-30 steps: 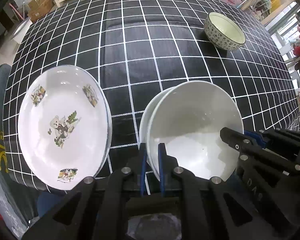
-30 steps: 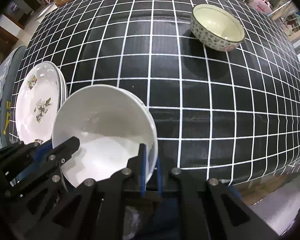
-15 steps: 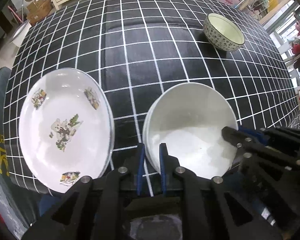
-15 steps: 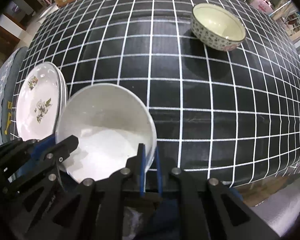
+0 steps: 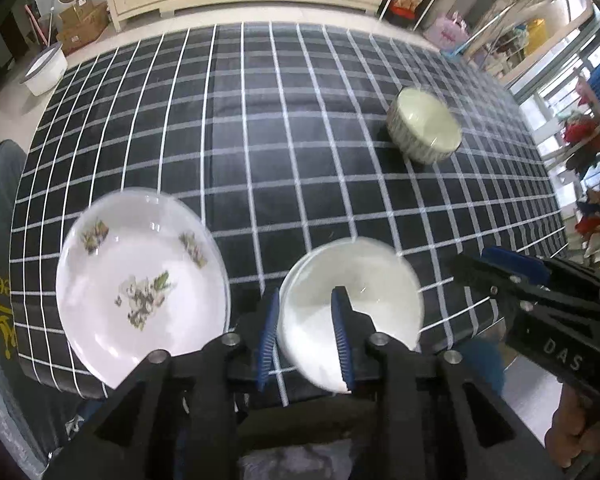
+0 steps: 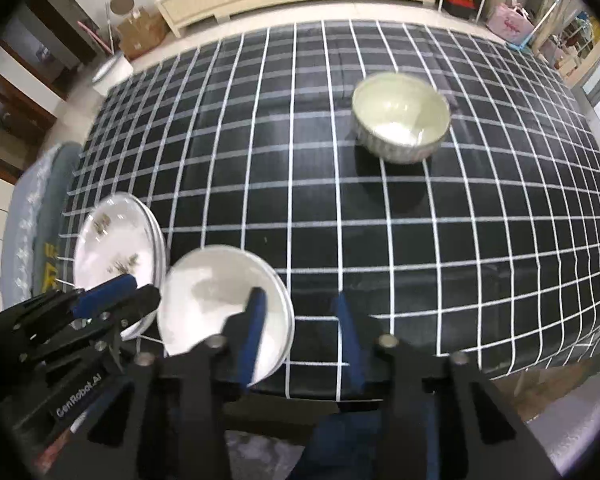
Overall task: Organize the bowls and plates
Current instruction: 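Move both grippers to the green-dotted bowl and close on its rim, then lift the green-dotted bowl and carry it toward the white bowl stack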
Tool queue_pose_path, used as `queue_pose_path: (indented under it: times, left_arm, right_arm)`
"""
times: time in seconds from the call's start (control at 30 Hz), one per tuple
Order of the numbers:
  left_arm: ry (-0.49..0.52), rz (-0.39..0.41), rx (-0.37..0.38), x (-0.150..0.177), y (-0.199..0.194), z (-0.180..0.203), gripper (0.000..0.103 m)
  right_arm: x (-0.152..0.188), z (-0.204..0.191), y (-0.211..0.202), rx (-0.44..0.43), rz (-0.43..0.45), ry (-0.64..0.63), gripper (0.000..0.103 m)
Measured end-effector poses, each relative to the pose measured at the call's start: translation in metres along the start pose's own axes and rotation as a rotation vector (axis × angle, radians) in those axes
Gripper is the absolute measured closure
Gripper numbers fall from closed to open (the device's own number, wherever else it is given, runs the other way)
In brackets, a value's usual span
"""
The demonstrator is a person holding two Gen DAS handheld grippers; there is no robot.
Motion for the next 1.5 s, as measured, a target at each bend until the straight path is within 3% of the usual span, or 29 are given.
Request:
queue_pose_path:
  times: [0.13,0.4,0.63,1.1,1.4,1.5]
  left_arm:
    - [0.017,0.034,0.013,-0.017,-0.009,0.014,0.079]
    - [0.080,0.068,0.064,-0.055,-0.017,0.054,0.075]
    - [0.119,0.063,0.080,-0.096,-0.001,0.087,0.075]
    - [0.145,-0.022,0.020,-0.157,0.105,0.110,0.075]
    - [0.153,-0.054,-0.011,-0.174,0.153,0.110,0.075]
    - [0.159,-0.059,-0.014,-0.175,0.161,0.111,0.078]
  right_arm:
    - [-0.015,0.012,-0.016,0.008,0.047,0.019,0.050]
    - [-0.045,0.058,-0.026,0.055,0.075,0.062,0.049]
    - [-0.073,0.096,-0.024,0.067,0.093,0.112,0.050]
    - [-0.125,0.159,0.049,0.077,0.040,0.145,0.050]
    - [-0.142,0.164,0.088,0.047,-0.003,0.105,0.050]
    - [-0.145,0.165,0.096,0.062,-0.012,0.099,0.063]
Point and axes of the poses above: each gripper's, at about its wrist camera, not at the fingertips, and y roughly the way its jaws point, z to its right, x to its underside, the point moved 4 cm from there along y, roughly the way its jaws point, and after that the axes turned 3 degrees about z, right-handed, at the moved point
